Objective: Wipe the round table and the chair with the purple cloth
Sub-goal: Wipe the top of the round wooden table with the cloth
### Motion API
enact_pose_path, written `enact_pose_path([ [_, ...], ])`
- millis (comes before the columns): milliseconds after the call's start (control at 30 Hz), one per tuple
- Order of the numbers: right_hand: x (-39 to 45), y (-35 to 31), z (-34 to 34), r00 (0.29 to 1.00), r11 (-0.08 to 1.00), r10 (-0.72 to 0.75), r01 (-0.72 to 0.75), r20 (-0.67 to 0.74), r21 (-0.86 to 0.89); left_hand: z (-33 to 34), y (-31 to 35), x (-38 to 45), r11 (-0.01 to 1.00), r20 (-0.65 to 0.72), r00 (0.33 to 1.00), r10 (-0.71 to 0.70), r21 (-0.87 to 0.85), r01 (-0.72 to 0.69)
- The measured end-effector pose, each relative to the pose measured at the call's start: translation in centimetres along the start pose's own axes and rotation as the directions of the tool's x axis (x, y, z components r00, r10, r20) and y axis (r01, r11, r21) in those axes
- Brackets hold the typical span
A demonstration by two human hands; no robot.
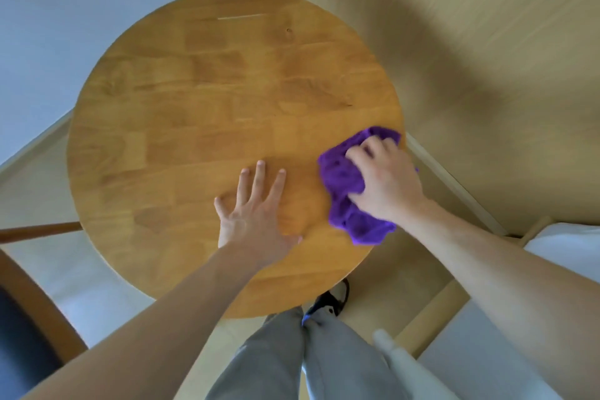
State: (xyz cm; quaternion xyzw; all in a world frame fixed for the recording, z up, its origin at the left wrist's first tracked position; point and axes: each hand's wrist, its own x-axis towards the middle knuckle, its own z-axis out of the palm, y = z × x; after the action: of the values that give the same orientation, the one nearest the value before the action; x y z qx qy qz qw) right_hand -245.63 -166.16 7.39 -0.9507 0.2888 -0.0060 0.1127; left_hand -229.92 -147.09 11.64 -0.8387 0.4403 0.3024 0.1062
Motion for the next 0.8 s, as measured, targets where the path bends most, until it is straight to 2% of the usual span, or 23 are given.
enact_pose_path([
  [33, 0.5, -0.7, 0.0, 0.988, 0.989, 0.148, -0.148, -0.038, 0.021, 0.3, -0.3, -0.7, 0.999, 0.043, 0.999, -0.012, 0.036, 0.010],
  [100, 1.1, -3.1, 0.3, 0.898, 0.899, 0.437, -0.434, -0.056, 0.057, 1.0, -0.4, -1.8, 0.998, 0.092, 0.995, -0.042, 0.043, 0.038],
  [133, 1.1, -4.7, 0.3, 0.838, 0.838, 0.544, -0.539, -0.044, 0.082, 1.2, -0.4, -2.0, 0.998, 0.094, 0.994, -0.054, 0.026, 0.052],
  [167, 0.8, -6.1, 0.4, 0.807, 0.805, 0.590, -0.585, -0.036, 0.098, 1.3, -0.4, -2.2, 0.998, 0.087, 0.994, -0.064, 0.011, 0.063],
  [200, 0.1, -7.3, 0.6, 0.823, 0.822, 0.567, -0.562, -0.036, 0.095, 1.3, -0.4, -2.2, 0.998, 0.080, 0.994, -0.069, 0.002, 0.069],
  [233, -1.0, -8.1, 0.9, 0.877, 0.877, 0.479, -0.477, -0.034, 0.066, 1.3, -0.3, -2.1, 0.997, 0.080, 0.994, -0.072, -0.001, 0.072],
  [300, -3.6, -8.3, 1.1, 0.984, 0.984, 0.180, -0.180, 0.009, 0.014, 1.0, -0.1, -2.1, 0.997, 0.091, 0.993, -0.077, -0.004, 0.078],
  [333, -4.6, -7.5, 1.1, 0.999, 1.000, 0.008, -0.008, 0.041, 0.003, 0.9, 0.0, -2.1, 0.997, 0.098, 0.992, -0.082, -0.003, 0.083],
  [400, -4.7, -4.8, 0.7, 0.957, 0.962, -0.273, 0.273, 0.104, 0.008, 0.8, 0.2, -2.1, 0.995, 0.111, 0.989, -0.094, -0.017, 0.096],
  [433, -4.3, -3.4, 0.5, 0.936, 0.943, -0.330, 0.332, 0.123, 0.005, 0.7, 0.2, -2.2, 0.994, 0.110, 0.989, -0.098, -0.029, 0.102],
  [467, -3.8, -2.3, 0.4, 0.943, 0.950, -0.310, 0.312, 0.121, -0.002, 0.8, 0.2, -2.2, 0.994, 0.108, 0.989, -0.100, -0.037, 0.105],
  [500, -3.5, -1.5, 0.4, 0.974, 0.978, -0.209, 0.210, 0.090, -0.002, 0.9, 0.2, -2.2, 0.994, 0.104, 0.989, -0.101, -0.040, 0.105],
  [533, -3.5, -1.3, 0.5, 0.998, 0.999, -0.047, 0.046, 0.034, 0.020, 1.0, 0.2, -2.1, 0.993, 0.103, 0.990, -0.100, -0.043, 0.105],
  [567, -3.6, -1.9, 0.9, 0.989, 0.988, 0.147, -0.146, -0.025, 0.059, 1.1, 0.1, -2.1, 0.993, 0.102, 0.990, -0.100, -0.050, 0.106],
  [600, -3.8, -3.4, 1.3, 0.938, 0.938, 0.339, -0.332, -0.070, 0.101, 1.1, 0.0, -2.1, 0.993, 0.104, 0.990, -0.099, -0.060, 0.105],
  [667, -3.8, -7.4, 2.2, 0.749, 0.756, 0.652, -0.628, -0.121, 0.185, 1.4, -0.1, -2.0, 0.993, 0.105, 0.991, -0.089, -0.073, 0.096],
  [700, -3.7, -9.3, 2.3, 0.648, 0.658, 0.751, -0.716, -0.127, 0.234, 1.6, -0.2, -2.0, 0.994, 0.101, 0.992, -0.080, -0.073, 0.087],
  [733, -3.5, -11.2, 2.6, 0.589, 0.598, 0.799, -0.754, -0.124, 0.273, 1.8, -0.4, -2.0, 0.995, 0.089, 0.994, -0.067, -0.064, 0.072],
  [767, -3.3, -12.7, 2.9, 0.584, 0.591, 0.803, -0.752, -0.118, 0.292, 1.8, -0.7, -2.1, 0.998, 0.067, 0.997, -0.045, -0.048, 0.049],
  [800, -3.4, -14.2, 3.4, 0.627, 0.630, 0.771, -0.723, -0.111, 0.283, 1.8, -1.2, -2.1, 0.999, 0.040, 0.999, -0.016, -0.032, 0.017],
])
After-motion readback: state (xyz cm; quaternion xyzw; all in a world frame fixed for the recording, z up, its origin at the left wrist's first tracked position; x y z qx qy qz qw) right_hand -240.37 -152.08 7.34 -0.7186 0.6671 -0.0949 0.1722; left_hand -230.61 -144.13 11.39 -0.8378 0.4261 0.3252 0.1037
